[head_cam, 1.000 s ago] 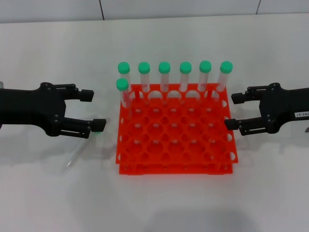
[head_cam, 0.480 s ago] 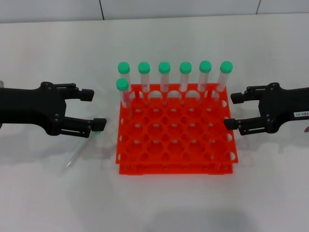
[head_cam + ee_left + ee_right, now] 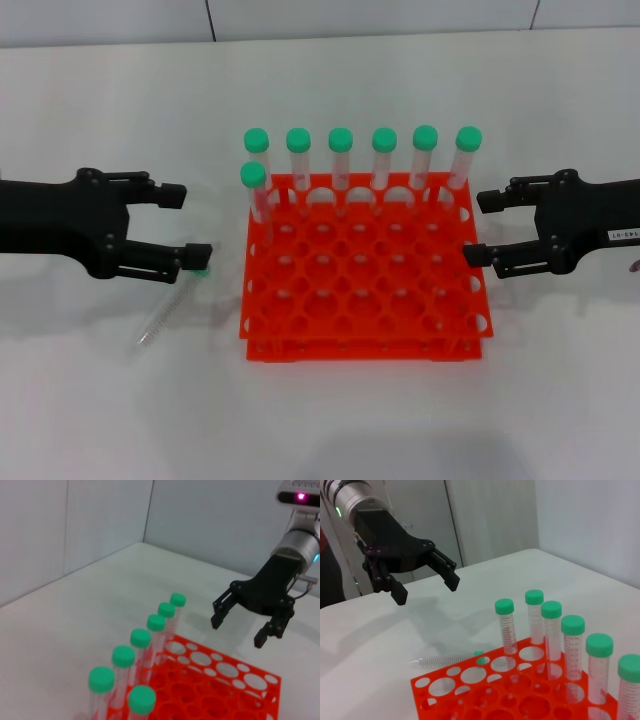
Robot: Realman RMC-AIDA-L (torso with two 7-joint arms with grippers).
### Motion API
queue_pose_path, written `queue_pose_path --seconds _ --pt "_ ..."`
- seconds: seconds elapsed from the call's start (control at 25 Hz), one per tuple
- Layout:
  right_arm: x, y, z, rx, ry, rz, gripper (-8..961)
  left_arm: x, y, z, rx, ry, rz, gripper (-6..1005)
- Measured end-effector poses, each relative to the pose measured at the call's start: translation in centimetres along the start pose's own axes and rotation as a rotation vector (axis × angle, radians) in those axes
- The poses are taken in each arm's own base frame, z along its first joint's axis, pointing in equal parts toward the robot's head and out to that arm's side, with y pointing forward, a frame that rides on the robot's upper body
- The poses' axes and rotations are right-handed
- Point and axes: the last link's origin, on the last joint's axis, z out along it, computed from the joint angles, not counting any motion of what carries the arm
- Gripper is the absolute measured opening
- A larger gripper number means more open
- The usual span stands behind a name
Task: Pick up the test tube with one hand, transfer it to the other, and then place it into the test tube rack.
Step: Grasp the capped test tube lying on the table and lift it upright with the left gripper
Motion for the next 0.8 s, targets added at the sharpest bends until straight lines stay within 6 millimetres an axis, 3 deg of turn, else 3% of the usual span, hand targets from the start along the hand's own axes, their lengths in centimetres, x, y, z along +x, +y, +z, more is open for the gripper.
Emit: queue_pose_path --seconds 0.36,0.8 --pt "0.1 0.1 0.1 0.002 -0.005 0.006 755 -0.4 -1.5 -1.7 0.028 -0.24 -0.079 882" --pt "-0.1 0.3 0.5 -0.004 -0.017 0.007 754 -0.1 -2.1 -0.9 0.04 -0.555 -0.181 880"
